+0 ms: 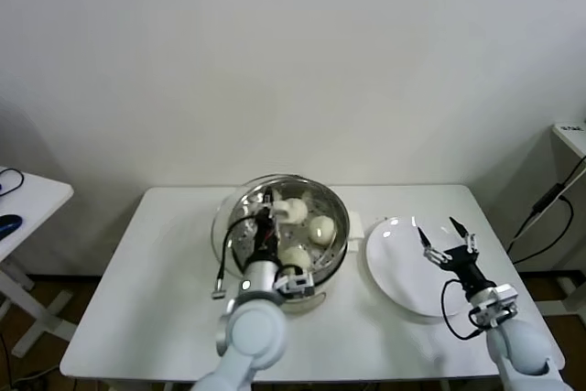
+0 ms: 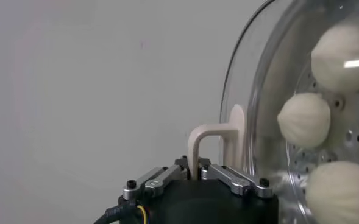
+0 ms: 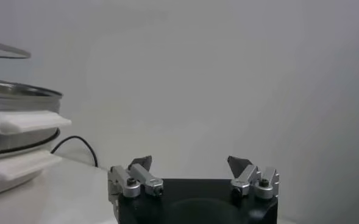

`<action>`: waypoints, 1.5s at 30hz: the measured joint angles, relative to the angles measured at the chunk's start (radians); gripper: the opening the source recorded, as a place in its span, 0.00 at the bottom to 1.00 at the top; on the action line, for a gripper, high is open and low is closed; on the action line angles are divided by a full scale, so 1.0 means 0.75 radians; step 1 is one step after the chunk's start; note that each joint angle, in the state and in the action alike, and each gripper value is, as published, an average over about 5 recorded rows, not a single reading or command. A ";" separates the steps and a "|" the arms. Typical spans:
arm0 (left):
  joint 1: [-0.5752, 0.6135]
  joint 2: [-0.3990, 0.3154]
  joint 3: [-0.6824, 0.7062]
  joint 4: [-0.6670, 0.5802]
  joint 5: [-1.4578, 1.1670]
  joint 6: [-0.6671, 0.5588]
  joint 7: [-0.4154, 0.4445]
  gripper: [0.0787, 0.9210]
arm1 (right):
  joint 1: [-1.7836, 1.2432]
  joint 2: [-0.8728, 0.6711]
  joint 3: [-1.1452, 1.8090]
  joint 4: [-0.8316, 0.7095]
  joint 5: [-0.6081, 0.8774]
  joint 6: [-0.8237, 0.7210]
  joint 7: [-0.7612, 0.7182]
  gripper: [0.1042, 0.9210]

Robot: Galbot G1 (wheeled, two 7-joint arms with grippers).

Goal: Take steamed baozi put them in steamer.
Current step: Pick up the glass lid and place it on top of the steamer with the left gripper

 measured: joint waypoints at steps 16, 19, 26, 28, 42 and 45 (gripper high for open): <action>-0.101 -0.058 0.048 0.129 0.025 -0.016 0.027 0.10 | 0.026 0.011 -0.016 -0.043 -0.007 0.000 -0.006 0.88; -0.106 -0.059 0.047 0.147 0.028 -0.018 0.034 0.10 | 0.026 0.015 -0.015 -0.046 -0.007 0.001 -0.007 0.88; -0.119 -0.063 0.044 0.183 0.028 -0.026 0.039 0.10 | 0.024 0.027 -0.008 -0.048 -0.010 0.005 -0.010 0.88; -0.124 -0.065 0.045 0.190 0.028 -0.028 0.040 0.10 | 0.024 0.030 -0.006 -0.050 -0.011 0.006 -0.011 0.88; -0.145 -0.062 0.039 0.227 0.029 -0.044 0.050 0.10 | 0.024 0.041 0.004 -0.055 -0.016 0.012 -0.018 0.88; -0.145 -0.061 0.038 0.232 0.029 -0.046 0.051 0.10 | 0.025 0.045 0.005 -0.056 -0.017 0.013 -0.020 0.88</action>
